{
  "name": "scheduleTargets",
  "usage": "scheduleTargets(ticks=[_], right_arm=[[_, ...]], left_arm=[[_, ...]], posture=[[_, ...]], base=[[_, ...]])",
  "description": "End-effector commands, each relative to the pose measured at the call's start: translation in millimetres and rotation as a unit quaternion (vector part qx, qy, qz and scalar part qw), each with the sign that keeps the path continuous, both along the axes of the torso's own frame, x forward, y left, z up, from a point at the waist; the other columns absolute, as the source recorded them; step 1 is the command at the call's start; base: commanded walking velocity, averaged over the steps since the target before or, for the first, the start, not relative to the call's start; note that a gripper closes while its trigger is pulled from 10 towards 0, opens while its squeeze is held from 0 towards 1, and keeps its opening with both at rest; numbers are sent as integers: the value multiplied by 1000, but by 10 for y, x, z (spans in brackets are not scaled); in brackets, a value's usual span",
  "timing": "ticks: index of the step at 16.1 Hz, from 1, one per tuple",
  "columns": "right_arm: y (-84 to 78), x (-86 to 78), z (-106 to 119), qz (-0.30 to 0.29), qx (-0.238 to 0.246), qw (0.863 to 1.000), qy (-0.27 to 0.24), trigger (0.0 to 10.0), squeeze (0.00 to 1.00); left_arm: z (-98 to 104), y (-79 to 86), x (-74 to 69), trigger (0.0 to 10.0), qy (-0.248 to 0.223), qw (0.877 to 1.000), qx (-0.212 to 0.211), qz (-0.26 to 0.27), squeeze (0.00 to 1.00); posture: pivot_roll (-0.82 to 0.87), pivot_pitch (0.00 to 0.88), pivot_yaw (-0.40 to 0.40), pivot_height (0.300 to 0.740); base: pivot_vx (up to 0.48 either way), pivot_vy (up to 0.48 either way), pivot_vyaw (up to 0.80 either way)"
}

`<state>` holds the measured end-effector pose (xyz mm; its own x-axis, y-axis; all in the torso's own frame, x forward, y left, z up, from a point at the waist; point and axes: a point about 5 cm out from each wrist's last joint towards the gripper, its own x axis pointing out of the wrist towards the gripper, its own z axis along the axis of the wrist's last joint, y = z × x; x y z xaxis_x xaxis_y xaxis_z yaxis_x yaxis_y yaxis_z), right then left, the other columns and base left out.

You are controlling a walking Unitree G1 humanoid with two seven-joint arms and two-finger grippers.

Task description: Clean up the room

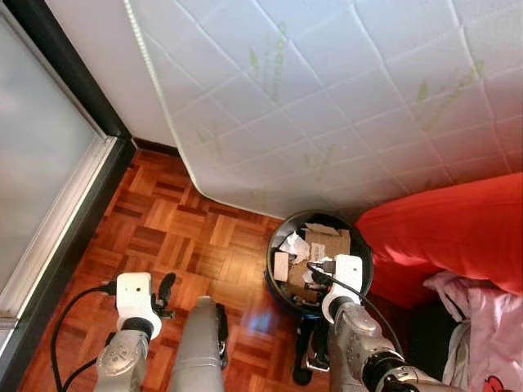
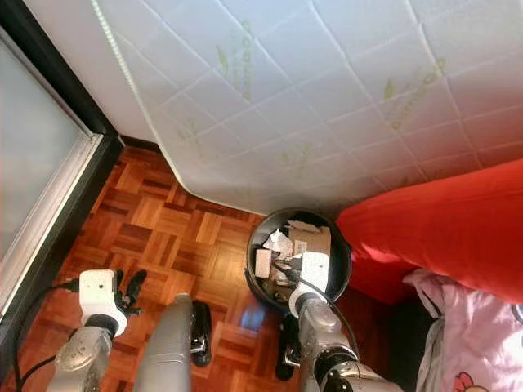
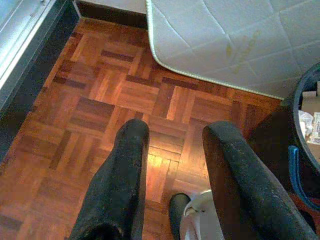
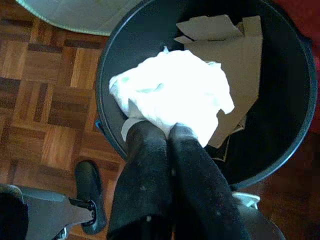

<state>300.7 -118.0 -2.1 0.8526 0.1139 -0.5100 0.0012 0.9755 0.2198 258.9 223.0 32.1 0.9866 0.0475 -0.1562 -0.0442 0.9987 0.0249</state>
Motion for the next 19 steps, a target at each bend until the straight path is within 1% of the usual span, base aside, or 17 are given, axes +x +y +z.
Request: scheduleTargets(ticks=[1,5,7,13,16,19], right_arm=[[-15,-112,-113,-8,2,1000,23,10000,1000],[-72,-123,-125,-22,-12,999,24,10000,1000],[-75,-117,-118,-24,-10,999,22,10000,1000],[-72,-130,-130,-22,-12,999,23,10000,1000],[-77,-133,-133,-18,-18,999,24,10000,1000],[-81,-130,-131,-8,-34,999,23,10000,1000]], left_arm=[[-96,13,-96,10000,23,1000,-9,6,0],[-66,13,-80,10000,21,1000,-10,5,0],[-55,17,-74,10000,22,1000,-10,4,0],[-25,-4,-58,10000,20,1000,-11,2,0],[-16,-8,-53,10000,22,1000,-12,2,0],[-1,-22,-38,10000,19,1000,-13,2,0]], posture=[[241,441,-13,641],[244,438,-9,641],[243,439,-4,641],[241,445,-1,641],[240,448,-2,641],[241,447,-3,641]], base=[[0,0,0],[0,0,0],[0,0,0],[0,0,0],[0,0,0],[0,0,0]])
